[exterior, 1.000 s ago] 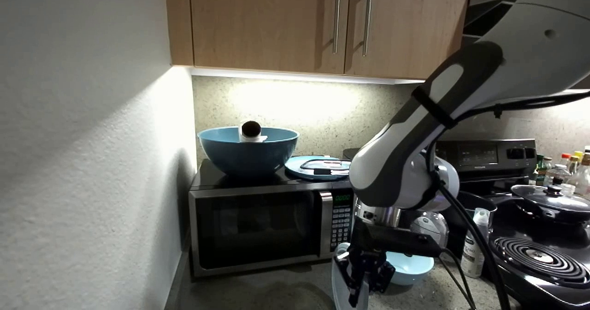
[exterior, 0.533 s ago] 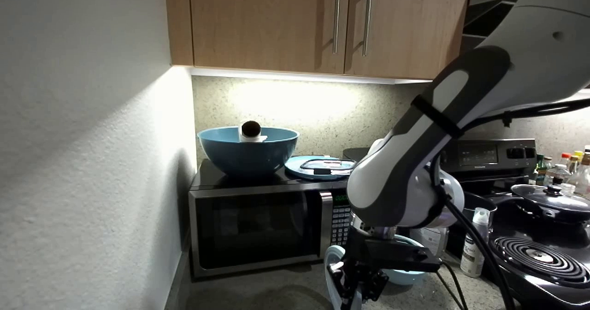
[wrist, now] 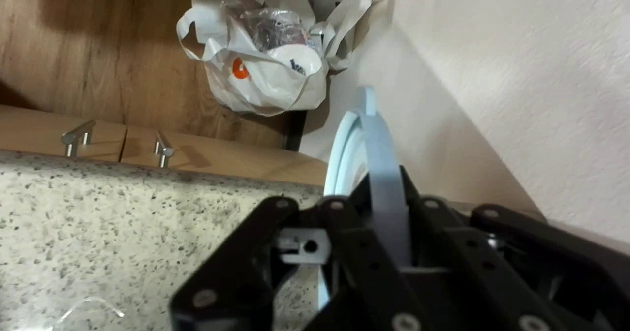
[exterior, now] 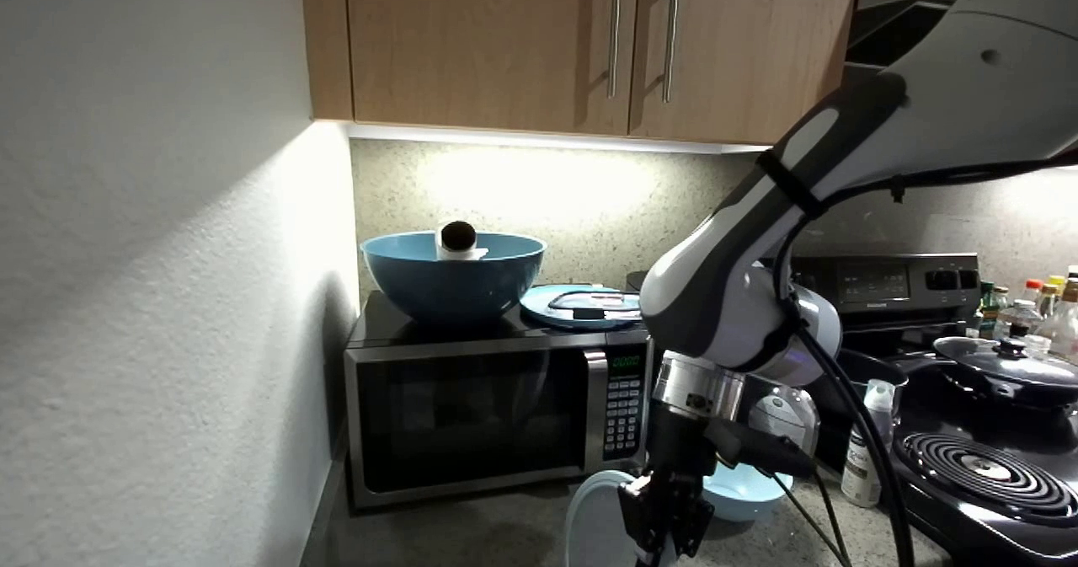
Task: Remove the lid
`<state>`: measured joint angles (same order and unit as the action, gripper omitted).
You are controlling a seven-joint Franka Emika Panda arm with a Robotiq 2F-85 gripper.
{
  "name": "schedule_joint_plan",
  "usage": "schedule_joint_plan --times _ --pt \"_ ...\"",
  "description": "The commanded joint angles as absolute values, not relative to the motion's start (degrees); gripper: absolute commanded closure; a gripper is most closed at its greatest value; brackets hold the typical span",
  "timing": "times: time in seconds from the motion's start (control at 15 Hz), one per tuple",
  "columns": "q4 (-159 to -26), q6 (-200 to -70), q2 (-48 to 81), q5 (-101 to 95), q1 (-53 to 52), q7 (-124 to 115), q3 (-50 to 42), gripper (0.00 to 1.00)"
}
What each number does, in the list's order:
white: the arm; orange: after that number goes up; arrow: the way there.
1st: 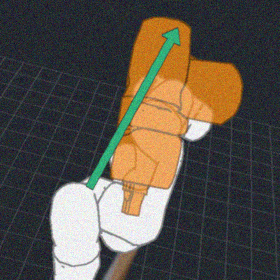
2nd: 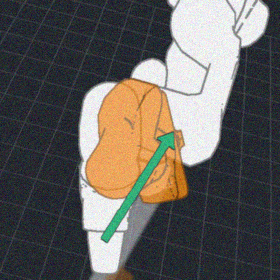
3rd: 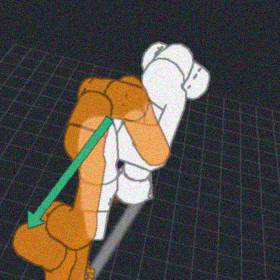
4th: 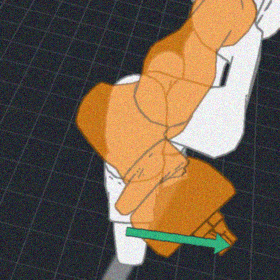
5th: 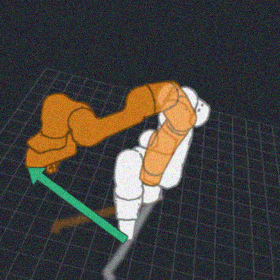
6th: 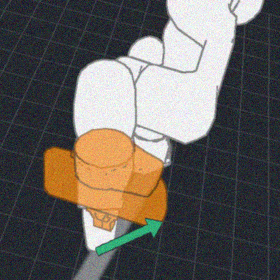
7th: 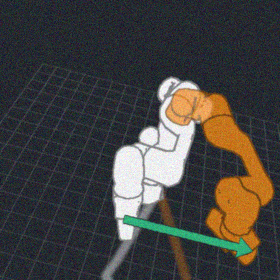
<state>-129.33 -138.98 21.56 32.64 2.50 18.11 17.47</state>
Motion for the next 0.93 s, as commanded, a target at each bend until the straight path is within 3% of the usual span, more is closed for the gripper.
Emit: schedule_joint_plan --times 0.0,0.13,0.53,0.87 --pt "-126.8 -129.3 22.1 35.7 4.3 28.3 18.1 0.98" --pt "-124.5 -123.0 24.1 33.9 3.7 30.1 16.5 0.98" --pt "-121.0 -131.6 34.3 26.7 0.1 19.4 8.7 0.98" --pt "-119.1 -139.2 37.6 29.0 1.2 17.3 9.2 0.98"
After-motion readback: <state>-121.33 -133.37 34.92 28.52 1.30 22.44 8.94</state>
